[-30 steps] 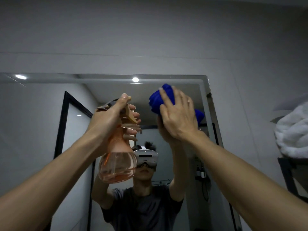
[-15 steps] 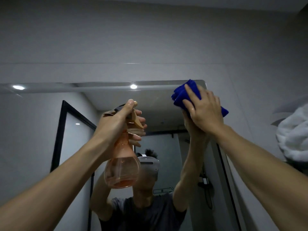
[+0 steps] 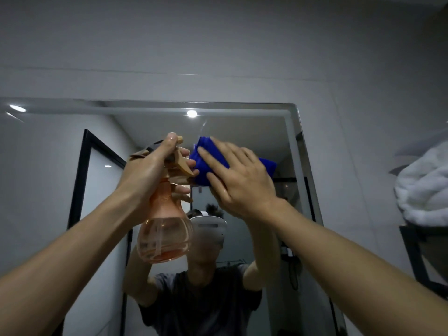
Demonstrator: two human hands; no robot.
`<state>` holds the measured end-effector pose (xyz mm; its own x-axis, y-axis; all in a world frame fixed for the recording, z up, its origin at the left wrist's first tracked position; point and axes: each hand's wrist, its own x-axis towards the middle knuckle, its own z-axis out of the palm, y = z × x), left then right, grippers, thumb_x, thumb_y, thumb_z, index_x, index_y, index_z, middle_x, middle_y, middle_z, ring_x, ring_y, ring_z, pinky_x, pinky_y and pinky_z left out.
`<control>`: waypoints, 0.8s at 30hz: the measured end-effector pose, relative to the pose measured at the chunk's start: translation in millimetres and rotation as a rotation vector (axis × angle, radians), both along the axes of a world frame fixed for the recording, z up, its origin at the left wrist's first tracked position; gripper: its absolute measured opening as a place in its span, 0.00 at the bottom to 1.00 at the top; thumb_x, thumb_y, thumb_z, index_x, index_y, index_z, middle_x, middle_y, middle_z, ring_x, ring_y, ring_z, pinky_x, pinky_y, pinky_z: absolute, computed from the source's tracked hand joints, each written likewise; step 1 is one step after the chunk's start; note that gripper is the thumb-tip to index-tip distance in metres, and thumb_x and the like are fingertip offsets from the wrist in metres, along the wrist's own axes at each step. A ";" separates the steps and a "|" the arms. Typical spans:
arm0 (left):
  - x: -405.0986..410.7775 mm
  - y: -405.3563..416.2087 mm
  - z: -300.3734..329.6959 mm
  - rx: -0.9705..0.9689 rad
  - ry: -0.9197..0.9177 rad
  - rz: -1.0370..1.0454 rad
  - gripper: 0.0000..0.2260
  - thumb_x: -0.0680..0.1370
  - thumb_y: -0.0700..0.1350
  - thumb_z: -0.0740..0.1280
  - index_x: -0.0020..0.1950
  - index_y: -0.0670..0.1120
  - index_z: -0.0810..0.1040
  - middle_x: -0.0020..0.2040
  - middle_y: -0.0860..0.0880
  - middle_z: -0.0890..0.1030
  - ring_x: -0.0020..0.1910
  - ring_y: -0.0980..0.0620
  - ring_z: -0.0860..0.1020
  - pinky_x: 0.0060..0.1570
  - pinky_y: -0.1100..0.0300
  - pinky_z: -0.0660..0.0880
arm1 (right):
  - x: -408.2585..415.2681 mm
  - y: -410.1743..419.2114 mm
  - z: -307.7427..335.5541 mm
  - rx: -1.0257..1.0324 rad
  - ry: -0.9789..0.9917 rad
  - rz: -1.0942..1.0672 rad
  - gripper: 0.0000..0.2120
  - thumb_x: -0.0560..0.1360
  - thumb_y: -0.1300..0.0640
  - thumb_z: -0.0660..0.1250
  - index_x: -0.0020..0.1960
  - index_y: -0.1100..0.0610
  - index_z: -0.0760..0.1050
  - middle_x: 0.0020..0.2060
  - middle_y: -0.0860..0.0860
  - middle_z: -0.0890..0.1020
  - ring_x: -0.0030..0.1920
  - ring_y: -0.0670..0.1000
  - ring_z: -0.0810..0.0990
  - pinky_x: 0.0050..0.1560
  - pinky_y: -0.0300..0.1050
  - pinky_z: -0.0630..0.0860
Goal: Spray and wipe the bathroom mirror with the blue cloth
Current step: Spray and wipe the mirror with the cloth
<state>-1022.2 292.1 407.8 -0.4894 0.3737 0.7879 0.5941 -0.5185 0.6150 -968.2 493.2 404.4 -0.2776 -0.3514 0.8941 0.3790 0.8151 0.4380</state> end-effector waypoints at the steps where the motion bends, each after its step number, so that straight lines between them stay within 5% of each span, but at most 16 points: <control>1: -0.6 1.3 -2.1 -0.008 -0.009 0.008 0.18 0.79 0.59 0.62 0.55 0.46 0.81 0.50 0.43 0.87 0.47 0.45 0.86 0.41 0.52 0.83 | 6.4 10.7 -7.2 0.031 -0.021 -0.021 0.26 0.84 0.44 0.52 0.80 0.49 0.57 0.78 0.55 0.63 0.74 0.55 0.65 0.73 0.57 0.62; 4: -1.4 5.7 -4.5 -0.028 -0.061 -0.019 0.18 0.79 0.58 0.63 0.56 0.45 0.81 0.51 0.43 0.86 0.49 0.44 0.86 0.46 0.49 0.81 | 30.1 43.0 -6.4 -0.038 0.032 -0.034 0.26 0.84 0.45 0.52 0.80 0.51 0.57 0.77 0.56 0.65 0.73 0.57 0.67 0.72 0.59 0.64; 14: -5.9 13.3 6.8 0.003 -0.015 -0.024 0.18 0.79 0.57 0.65 0.51 0.42 0.82 0.44 0.43 0.87 0.39 0.48 0.87 0.28 0.57 0.81 | 52.9 58.4 83.6 -0.543 0.374 0.005 0.26 0.85 0.47 0.47 0.81 0.51 0.49 0.78 0.57 0.58 0.77 0.57 0.57 0.74 0.55 0.55; 20: -13.6 9.2 10.3 0.014 0.013 0.007 0.19 0.79 0.58 0.64 0.54 0.43 0.82 0.47 0.43 0.87 0.45 0.46 0.87 0.38 0.53 0.82 | 29.0 23.7 97.9 -0.459 0.268 0.064 0.26 0.85 0.46 0.46 0.81 0.50 0.49 0.80 0.55 0.56 0.79 0.56 0.54 0.77 0.57 0.49; 24: -7.9 8.8 5.7 0.013 -0.025 0.028 0.19 0.79 0.57 0.63 0.55 0.43 0.80 0.50 0.41 0.86 0.42 0.47 0.87 0.35 0.56 0.82 | 14.5 5.4 72.0 -0.305 0.140 0.059 0.26 0.85 0.43 0.46 0.81 0.46 0.49 0.80 0.54 0.56 0.79 0.55 0.54 0.78 0.57 0.48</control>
<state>-1030.1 300.9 413.5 -0.5190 0.3498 0.7799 0.5929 -0.5098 0.6233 -953.7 498.6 476.4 -0.1321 -0.0737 0.9885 0.3662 0.9230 0.1177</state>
